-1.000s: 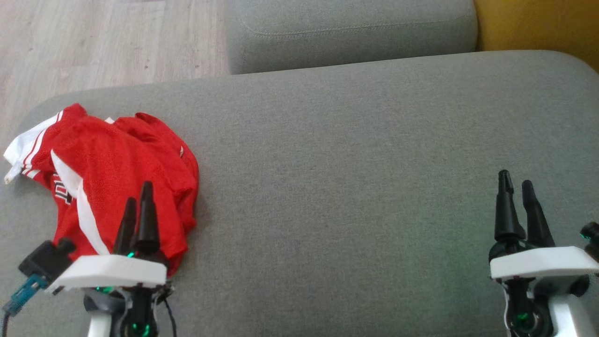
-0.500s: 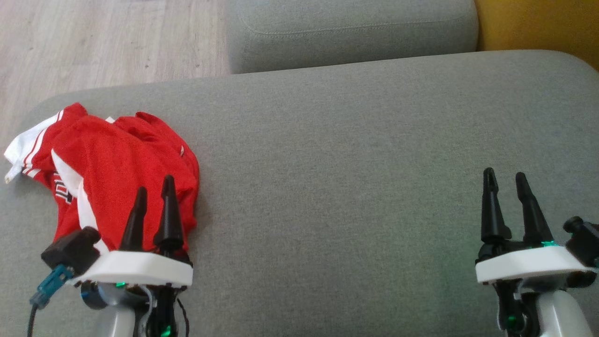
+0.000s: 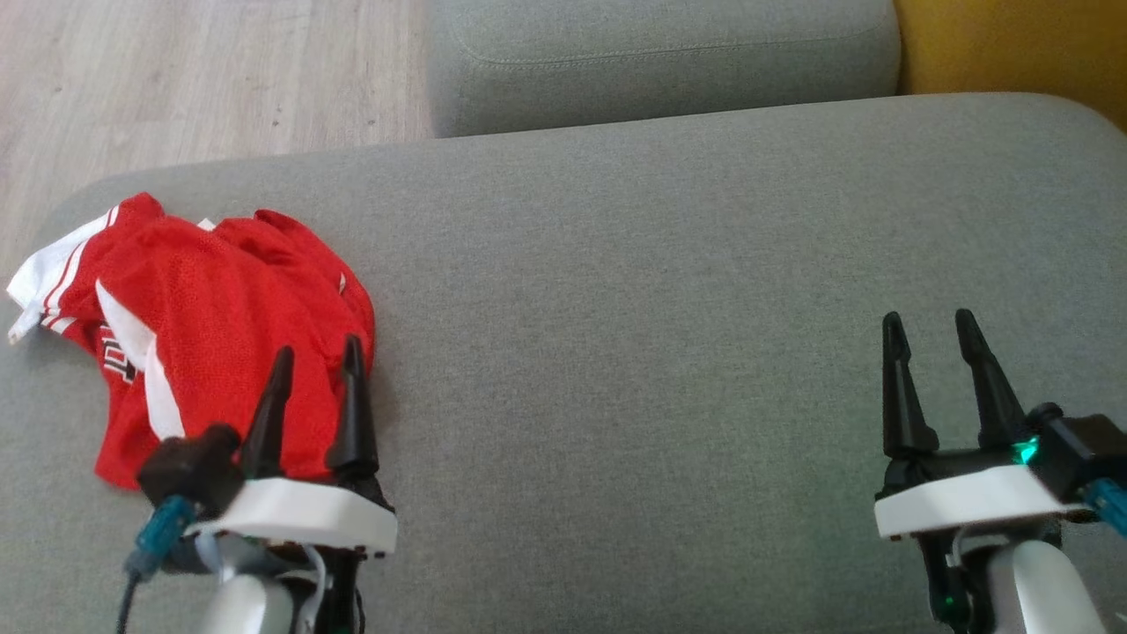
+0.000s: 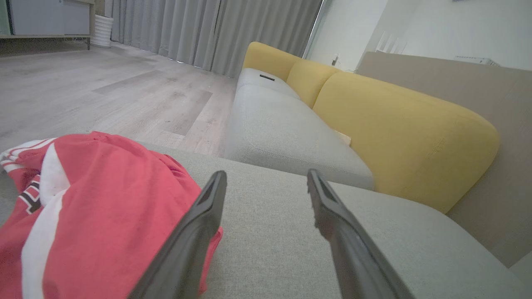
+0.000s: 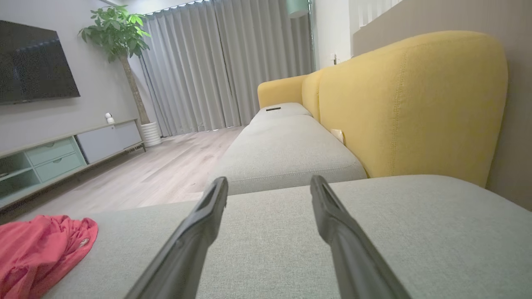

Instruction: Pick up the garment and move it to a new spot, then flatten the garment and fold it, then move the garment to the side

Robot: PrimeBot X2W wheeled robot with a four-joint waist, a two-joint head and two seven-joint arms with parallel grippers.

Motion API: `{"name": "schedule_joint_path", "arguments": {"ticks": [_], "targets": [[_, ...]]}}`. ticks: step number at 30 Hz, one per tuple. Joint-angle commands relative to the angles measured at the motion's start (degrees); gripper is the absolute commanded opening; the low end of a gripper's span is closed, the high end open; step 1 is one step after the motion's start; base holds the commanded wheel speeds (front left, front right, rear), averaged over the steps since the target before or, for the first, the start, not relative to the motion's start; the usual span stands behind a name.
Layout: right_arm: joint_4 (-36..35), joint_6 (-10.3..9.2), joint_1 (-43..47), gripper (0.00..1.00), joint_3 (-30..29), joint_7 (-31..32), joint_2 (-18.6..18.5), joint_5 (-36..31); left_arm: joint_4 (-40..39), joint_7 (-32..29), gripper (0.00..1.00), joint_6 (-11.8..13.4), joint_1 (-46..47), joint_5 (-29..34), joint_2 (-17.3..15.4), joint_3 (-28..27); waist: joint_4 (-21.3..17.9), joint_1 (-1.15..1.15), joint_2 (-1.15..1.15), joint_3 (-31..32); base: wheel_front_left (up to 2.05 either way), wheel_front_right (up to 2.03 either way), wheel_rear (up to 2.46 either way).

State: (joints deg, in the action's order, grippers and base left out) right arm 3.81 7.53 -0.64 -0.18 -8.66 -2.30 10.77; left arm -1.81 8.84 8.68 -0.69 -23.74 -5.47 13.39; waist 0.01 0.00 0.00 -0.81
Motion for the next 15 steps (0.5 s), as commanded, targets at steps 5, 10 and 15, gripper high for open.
{"name": "schedule_joint_path", "arguments": {"ticks": [5, 10, 15], "targets": [[-2.6, -0.03, -3.02, 1.0, 1.6, -1.7, -0.48, -5.98, -2.44, 1.57, 1.0, 2.46, 3.6, 5.0, -2.02, 1.51, -0.05, 0.0, 0.0, 0.04, 0.0, 0.0, 0.0], [-2.58, -0.03, -3.05, 1.0, 2.0, -2.37, -0.49, -9.63, -1.89, 2.24, 1.0, 3.69, 3.91, 7.95, -3.09, 3.63, -0.06, 0.0, 0.0, 0.08, 0.0, 0.0, 0.0], [-2.87, -0.04, -3.17, 1.0, 2.48, -3.22, -0.51, -14.11, -1.53, 3.08, 1.0, 5.58, 4.42, 11.81, -4.35, 6.14, -0.01, 0.0, 0.0, 0.23, 0.0, 0.0, 0.0]]}}
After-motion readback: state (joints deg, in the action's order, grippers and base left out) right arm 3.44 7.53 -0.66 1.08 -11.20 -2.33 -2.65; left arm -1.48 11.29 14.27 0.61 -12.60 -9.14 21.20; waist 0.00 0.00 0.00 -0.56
